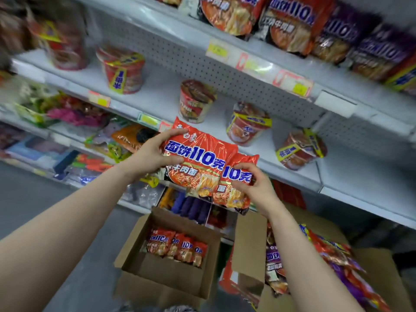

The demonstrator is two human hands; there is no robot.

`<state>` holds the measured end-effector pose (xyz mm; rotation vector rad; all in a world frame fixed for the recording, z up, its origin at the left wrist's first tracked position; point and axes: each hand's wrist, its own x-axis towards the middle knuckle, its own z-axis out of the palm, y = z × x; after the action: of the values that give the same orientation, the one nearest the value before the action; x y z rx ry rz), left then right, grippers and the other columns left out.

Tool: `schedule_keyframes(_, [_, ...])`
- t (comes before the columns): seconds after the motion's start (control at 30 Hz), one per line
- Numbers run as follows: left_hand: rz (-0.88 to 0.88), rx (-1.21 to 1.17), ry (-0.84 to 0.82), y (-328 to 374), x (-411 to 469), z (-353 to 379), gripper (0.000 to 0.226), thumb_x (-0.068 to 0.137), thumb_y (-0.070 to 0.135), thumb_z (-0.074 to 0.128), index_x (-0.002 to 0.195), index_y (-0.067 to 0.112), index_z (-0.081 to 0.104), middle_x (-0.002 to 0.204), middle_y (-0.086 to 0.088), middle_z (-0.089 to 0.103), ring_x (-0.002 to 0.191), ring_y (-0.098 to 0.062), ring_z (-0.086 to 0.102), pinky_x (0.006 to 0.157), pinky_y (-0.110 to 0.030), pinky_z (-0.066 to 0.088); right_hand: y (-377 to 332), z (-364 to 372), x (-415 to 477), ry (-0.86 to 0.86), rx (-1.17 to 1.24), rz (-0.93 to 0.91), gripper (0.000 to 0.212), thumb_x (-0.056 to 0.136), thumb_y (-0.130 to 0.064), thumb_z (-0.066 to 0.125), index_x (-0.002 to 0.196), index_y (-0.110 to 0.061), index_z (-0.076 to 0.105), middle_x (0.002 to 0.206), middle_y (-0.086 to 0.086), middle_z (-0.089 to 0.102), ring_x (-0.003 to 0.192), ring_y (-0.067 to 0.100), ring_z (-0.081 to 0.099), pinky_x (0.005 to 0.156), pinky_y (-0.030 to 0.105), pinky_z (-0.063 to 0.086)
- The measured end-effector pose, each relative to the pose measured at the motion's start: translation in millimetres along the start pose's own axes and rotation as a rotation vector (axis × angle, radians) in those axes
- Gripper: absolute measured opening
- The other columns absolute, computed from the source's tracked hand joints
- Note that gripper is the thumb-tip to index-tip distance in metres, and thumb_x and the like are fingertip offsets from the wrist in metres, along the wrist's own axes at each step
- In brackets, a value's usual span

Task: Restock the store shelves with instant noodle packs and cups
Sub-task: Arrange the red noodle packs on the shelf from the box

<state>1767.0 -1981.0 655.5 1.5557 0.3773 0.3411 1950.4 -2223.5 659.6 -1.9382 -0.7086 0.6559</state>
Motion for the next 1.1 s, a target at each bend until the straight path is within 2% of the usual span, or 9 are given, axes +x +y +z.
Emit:
schedule_keyframes(0.1, [0.059,-0.007,-0.016,31.5,6.8,4.9,0.07,0.079,0.002,0.076,0.134,0.038,0.053,0.127,-0.006,0.057,0.098,-0.013,0.069,0.075,-0.029,0.058,-26.9,-24.9,-9.9,0.037,-0.038,-0.074,0.036,0.084,-0.01,0.077,0.105,-0.037,0.065,0.114,-0.024,0.063,0.1,0.013,0.067,0.08,0.047,0.06])
schedule_keyframes(0.23, [0.148,0.013,-0.052,71.8,15.1,5.7,0.07,0.076,0.008,0.077,0.133,0.041,0.053,0.126,-0.008,0.058,0.1,-0.017,0.069,0.077,-0.035,0.059,-61.2,-55.8,-16.0,0.093,-0.079,-0.173,0.04,0.082,-0.011,0.079,0.105,-0.041,0.065,0.123,-0.011,0.063,0.113,0.022,0.062,0.089,0.049,0.056])
schedule_keyframes(0.33, [0.215,0.033,-0.063,105.8,19.7,6.7,0.07,0.076,0.011,0.078,0.133,0.042,0.052,0.126,-0.005,0.059,0.101,-0.019,0.069,0.079,-0.039,0.06,-92.7,-76.6,-23.3,0.123,-0.051,-0.216,0.041,0.082,-0.01,0.079,0.105,-0.041,0.066,0.116,-0.003,0.067,0.099,0.022,0.07,0.079,0.051,0.06])
schedule_keyframes(0.47, [0.292,0.0,-0.058,151.0,25.6,7.4,0.068,0.082,0.004,0.073,0.137,0.036,0.05,0.124,-0.001,0.059,0.1,-0.015,0.069,0.077,-0.035,0.06,-135.6,-95.3,-32.3,0.176,0.02,-0.297,0.038,0.082,-0.005,0.077,0.103,-0.034,0.067,0.107,-0.002,0.07,0.089,0.018,0.073,0.069,0.042,0.062])
schedule_keyframes(0.7, [0.383,-0.023,-0.048,199.5,44.6,-0.6,0.067,0.082,0.004,0.073,0.137,0.036,0.05,0.129,0.002,0.056,0.107,-0.014,0.066,0.078,-0.033,0.059,-180.3,-117.3,-21.4,0.219,0.047,-0.373,0.038,0.083,-0.006,0.076,0.105,-0.035,0.066,0.116,0.002,0.067,0.092,0.019,0.072,0.07,0.04,0.061])
schedule_keyframes(0.87, [0.423,-0.024,0.009,218.8,56.0,-2.6,0.066,0.083,0.003,0.072,0.136,0.037,0.051,0.129,0.003,0.055,0.104,-0.01,0.067,0.075,-0.027,0.058,-198.7,-134.6,-4.0,0.213,0.094,-0.408,0.037,0.084,-0.002,0.074,0.105,-0.032,0.066,0.118,0.006,0.065,0.097,0.025,0.071,0.074,0.045,0.061])
schedule_keyframes(0.97, [0.446,-0.046,0.044,226.2,63.4,-4.2,0.065,0.085,0.001,0.07,0.136,0.036,0.051,0.131,0.003,0.055,0.103,-0.01,0.067,0.074,-0.024,0.057,-212.9,-147.1,11.7,0.254,0.085,-0.443,0.037,0.084,0.0,0.074,0.103,-0.031,0.066,0.114,0.002,0.065,0.09,0.017,0.073,0.068,0.036,0.06])
schedule_keyframes(1.03, [0.466,-0.046,0.074,229.2,71.9,-6.6,0.065,0.084,0.002,0.071,0.135,0.037,0.053,0.132,0.004,0.055,0.106,-0.014,0.066,0.078,-0.028,0.058,-223.3,-157.2,24.1,0.283,0.092,-0.465,0.037,0.084,0.002,0.073,0.103,-0.029,0.065,0.111,-0.001,0.065,0.087,0.013,0.072,0.065,0.03,0.059])
schedule_keyframes(1.1, [0.491,-0.019,0.107,233.4,81.8,-10.2,0.066,0.081,0.004,0.074,0.134,0.036,0.053,0.132,0.005,0.054,0.109,-0.017,0.065,0.084,-0.034,0.059,-232.4,-168.7,39.0,0.3,0.103,-0.47,0.037,0.084,0.002,0.072,0.107,-0.026,0.065,0.111,-0.001,0.064,0.088,0.013,0.072,0.065,0.031,0.06])
